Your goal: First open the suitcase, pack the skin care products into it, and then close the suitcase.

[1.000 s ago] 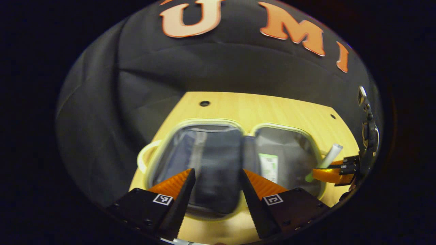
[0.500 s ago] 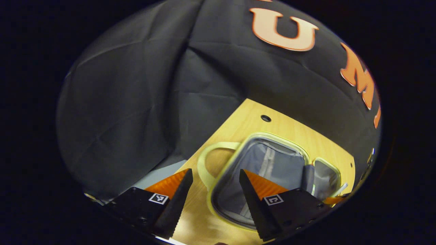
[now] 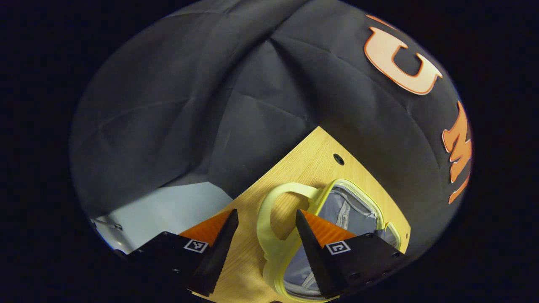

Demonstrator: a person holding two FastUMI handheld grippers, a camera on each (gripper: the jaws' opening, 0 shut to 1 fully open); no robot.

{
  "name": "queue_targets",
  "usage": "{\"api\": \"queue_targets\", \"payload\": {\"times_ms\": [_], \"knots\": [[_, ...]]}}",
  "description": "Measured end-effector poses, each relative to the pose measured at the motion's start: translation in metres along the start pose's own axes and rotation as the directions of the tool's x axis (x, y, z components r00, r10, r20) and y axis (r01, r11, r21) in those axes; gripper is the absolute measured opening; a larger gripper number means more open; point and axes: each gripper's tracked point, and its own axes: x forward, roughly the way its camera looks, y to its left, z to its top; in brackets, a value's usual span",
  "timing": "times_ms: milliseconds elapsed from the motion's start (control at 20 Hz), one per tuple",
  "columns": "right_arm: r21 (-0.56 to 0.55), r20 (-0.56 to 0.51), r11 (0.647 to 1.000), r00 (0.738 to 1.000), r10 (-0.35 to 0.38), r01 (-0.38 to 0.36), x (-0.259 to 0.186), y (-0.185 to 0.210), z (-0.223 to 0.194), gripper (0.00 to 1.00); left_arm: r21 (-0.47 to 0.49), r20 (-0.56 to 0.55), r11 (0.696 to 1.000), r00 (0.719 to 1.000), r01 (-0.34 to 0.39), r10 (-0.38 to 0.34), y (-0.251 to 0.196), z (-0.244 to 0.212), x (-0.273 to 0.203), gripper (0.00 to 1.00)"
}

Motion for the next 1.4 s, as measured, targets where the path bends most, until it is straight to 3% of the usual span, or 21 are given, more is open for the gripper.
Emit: {"api": "queue_targets", "payload": {"times_ms": [200,250,300,350,400,450,550,600,650,800,1100,1250,1400], "knots": [[-0.026,0.065,0.999,0.998,-0.023,0.025,-0.030,-0.010,0.013,0.74,-0.150,-0.053,0.980,0.988,0.134,-0.143,-0.002,-0.002,0.016,0.86],[-0.029,0.090,0.999,0.996,-0.023,0.026,-0.038,-0.012,0.019,0.75,-0.187,-0.065,0.968,0.981,0.169,-0.184,-0.004,-0.007,0.022,0.71],[-0.029,0.112,0.999,0.993,-0.029,0.032,-0.045,-0.014,0.024,0.76,-0.212,-0.083,0.960,0.976,0.182,-0.204,-0.003,-0.011,0.025,0.72],[-0.024,0.131,0.999,0.991,-0.034,0.037,-0.051,-0.017,0.029,0.77,-0.232,-0.100,0.953,0.970,0.195,-0.222,-0.006,-0.012,0.026,0.46],[-0.015,0.140,0.999,0.989,-0.041,0.043,-0.056,-0.019,0.030,0.77,-0.235,-0.108,0.956,0.973,0.175,-0.204,-0.004,-0.014,0.031,0.32],[-0.008,0.150,0.999,0.988,-0.048,0.049,-0.062,-0.023,0.033,0.77,-0.241,-0.100,0.949,0.967,0.204,-0.233,-0.011,-0.012,0.029,0.18],[-0.008,0.179,0.998,0.982,-0.068,0.070,-0.072,-0.031,0.037,0.77,-0.221,-0.048,0.941,0.960,0.258,-0.274,-0.020,0.000,0.018,0.19],[-0.012,0.195,0.997,0.978,-0.077,0.081,-0.077,-0.035,0.040,0.77,-0.212,-0.023,0.946,0.967,0.244,-0.255,-0.015,0.002,0.006,0.18],[-0.018,0.211,0.996,0.974,-0.087,0.093,-0.082,-0.040,0.043,0.77,-0.196,-0.014,0.950,0.968,0.244,-0.251,-0.022,0.014,-0.001,0.08],[-0.029,0.250,0.993,0.962,-0.108,0.119,-0.095,-0.049,0.051,0.77,-0.079,0.060,0.953,0.956,0.292,-0.288,-0.052,0.040,-0.034,0.08],[-0.035,0.315,0.990,0.942,-0.120,0.138,-0.113,-0.067,0.068,0.79,0.040,0.142,0.912,0.901,0.408,-0.409,-0.145,0.069,-0.112,0.07],[-0.051,0.350,0.992,0.932,-0.090,0.115,-0.125,-0.079,0.078,0.83,0.141,0.154,0.903,0.892,0.406,-0.425,-0.185,0.069,-0.141,0.05],[-0.078,0.372,0.991,0.925,-0.075,0.111,-0.135,-0.097,0.084,0.84,0.181,0.171,0.894,0.882,0.410,-0.439,-0.216,0.066,-0.167,0.08]]}}
